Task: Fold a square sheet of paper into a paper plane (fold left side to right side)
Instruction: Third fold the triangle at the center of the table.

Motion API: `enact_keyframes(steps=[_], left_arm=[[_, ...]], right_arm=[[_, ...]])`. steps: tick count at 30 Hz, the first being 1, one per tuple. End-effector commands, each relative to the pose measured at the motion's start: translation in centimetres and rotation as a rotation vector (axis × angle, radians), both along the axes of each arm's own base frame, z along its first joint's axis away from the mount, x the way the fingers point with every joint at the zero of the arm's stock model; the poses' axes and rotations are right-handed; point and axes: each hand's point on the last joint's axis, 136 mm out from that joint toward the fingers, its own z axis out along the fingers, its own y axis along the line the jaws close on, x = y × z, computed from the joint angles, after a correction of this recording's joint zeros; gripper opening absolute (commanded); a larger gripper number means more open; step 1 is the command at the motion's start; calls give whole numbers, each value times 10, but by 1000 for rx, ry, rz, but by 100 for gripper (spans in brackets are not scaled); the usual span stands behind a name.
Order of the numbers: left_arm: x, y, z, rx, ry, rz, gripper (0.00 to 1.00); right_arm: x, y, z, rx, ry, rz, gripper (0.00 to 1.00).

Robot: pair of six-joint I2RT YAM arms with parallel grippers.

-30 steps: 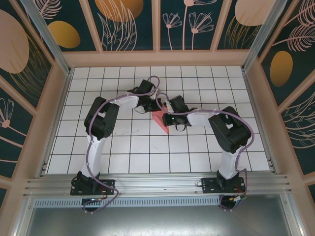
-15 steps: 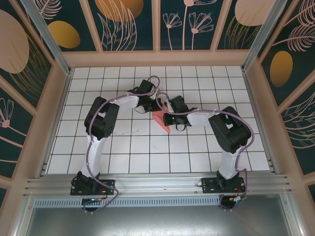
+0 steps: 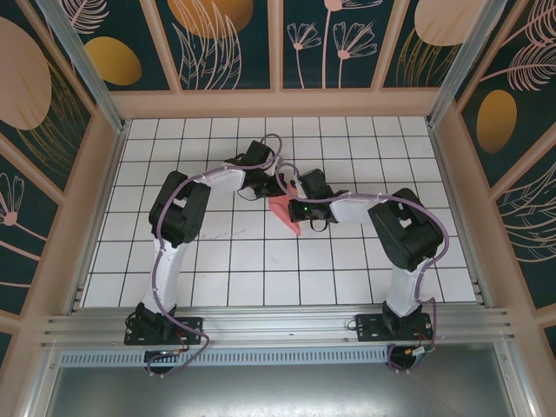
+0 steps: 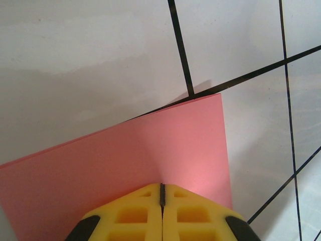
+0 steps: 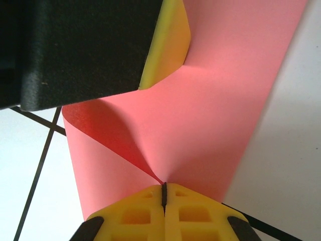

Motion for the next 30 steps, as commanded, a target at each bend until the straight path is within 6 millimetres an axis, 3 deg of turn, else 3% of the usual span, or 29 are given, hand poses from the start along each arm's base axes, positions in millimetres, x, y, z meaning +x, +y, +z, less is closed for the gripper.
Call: enact_keyframes(steps=[1,7,20,30], left_arm=[[-12,11,-33,91,58,7,8],[-13,11,-34,94,60,7,8],[-11,9,-30,89,49,4,9],[-10,8,-28,88,45,5,10]], right_arm=[[5,-8,11,1,-30,-34,0],[4,-7,15,7,-35,-28,0],[-7,-8,-11,-23,29,5,0],[-1,-6,-9,-26,16,2,0]])
